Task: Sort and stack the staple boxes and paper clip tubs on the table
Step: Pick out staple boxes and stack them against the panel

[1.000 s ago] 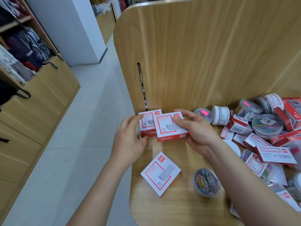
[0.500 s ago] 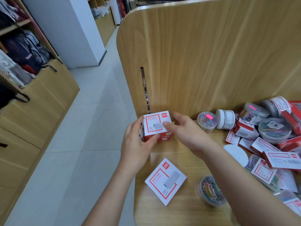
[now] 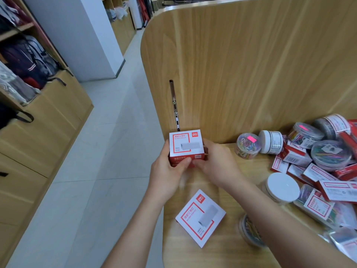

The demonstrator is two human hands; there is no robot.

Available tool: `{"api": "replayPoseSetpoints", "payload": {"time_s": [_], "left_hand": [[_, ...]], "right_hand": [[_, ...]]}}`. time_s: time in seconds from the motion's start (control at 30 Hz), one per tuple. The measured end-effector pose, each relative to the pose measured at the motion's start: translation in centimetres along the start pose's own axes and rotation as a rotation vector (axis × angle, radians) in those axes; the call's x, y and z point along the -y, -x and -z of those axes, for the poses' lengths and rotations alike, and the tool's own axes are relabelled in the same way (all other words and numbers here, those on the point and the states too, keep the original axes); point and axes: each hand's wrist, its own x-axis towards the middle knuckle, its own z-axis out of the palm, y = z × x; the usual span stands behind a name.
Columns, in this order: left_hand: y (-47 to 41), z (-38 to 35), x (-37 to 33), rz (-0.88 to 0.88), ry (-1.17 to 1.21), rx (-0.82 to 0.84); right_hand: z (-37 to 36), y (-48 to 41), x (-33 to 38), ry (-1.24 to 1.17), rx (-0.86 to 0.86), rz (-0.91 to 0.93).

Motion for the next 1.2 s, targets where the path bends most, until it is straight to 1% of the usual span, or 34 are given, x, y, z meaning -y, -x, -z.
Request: {"api": "replayPoseSetpoints", "payload": {"time_s": [0.13,0.2,0.33,0.53,0.6,0.67,0.73,0.8,0.87,0.93,1.0,1.03,1.07,1.13,1.17,1.2], "left_hand": [[-0.4,-0.2,-0.1,0.011,0.006,-0.074],[-0.3,-0.2,0.0,0.005,0.004,-0.068],[0.0,0.1,0.4,0.015,-0.069,-0.023],[-0.3,0.0,0.2,0.032,-0.198,-0.059],[-0.2,-0.1,0.0,0.013,-0.246,-0.071],[0.0,-0.3,-0.1,-0.023,-0.31,-0.083],[-0.1,-0.3,0.0,-0.031,-0.325,-0.086],[-0.3,-0.1,0.4,0.028,-0.232,-0.078],[-0.4,0.1,0.8,0.094,-0.028,-0.05],[-0.1,0.3,0.7,0.132,0.129,-0.008],[0.2,0.5,0.4,0.145,0.21,0.038],[0.5,0.7,0.2,0.144,0.197,0.034],[1.1,1.1,0.1,0.141,0.117,-0.006],[3.4,2.2,-0.6,0.109,-0.184,-0.076],[5.1,2.5,-1.1,0.073,-0.346,-0.029],[7.0,2.6,-1.7,0.054,-0.496,0.085]], "right_hand": [[0.1,-0.2,-0.1,-0.034,-0.03,-0.05],[0.1,-0.3,-0.3,-0.028,-0.025,-0.048],[-0.2,-0.6,-0.7,0.085,0.026,0.033],[-1.2,-0.4,-0.7,0.266,0.003,0.108],[-0.9,-0.4,-0.9,0.216,0.014,0.096],[-0.7,-0.4,-1.1,0.061,0.022,0.044],[-0.7,-0.1,-0.8,-0.006,0.017,0.028],[-1.0,0.3,-0.4,0.039,0.027,0.043],[-1.3,0.6,0.1,0.074,0.056,0.044],[-0.9,0.8,0.6,0.045,0.123,0.038],[0.4,1.2,0.7,0.009,0.207,0.007],[1.5,1.9,0.8,0.053,0.246,-0.009],[2.5,2.6,0.7,0.118,0.275,-0.015],[4.2,4.4,0.2,0.219,0.362,-0.025],[4.5,5.3,0.1,0.262,0.426,-0.036],[4.5,6.2,0.1,0.311,0.484,-0.036]]}}
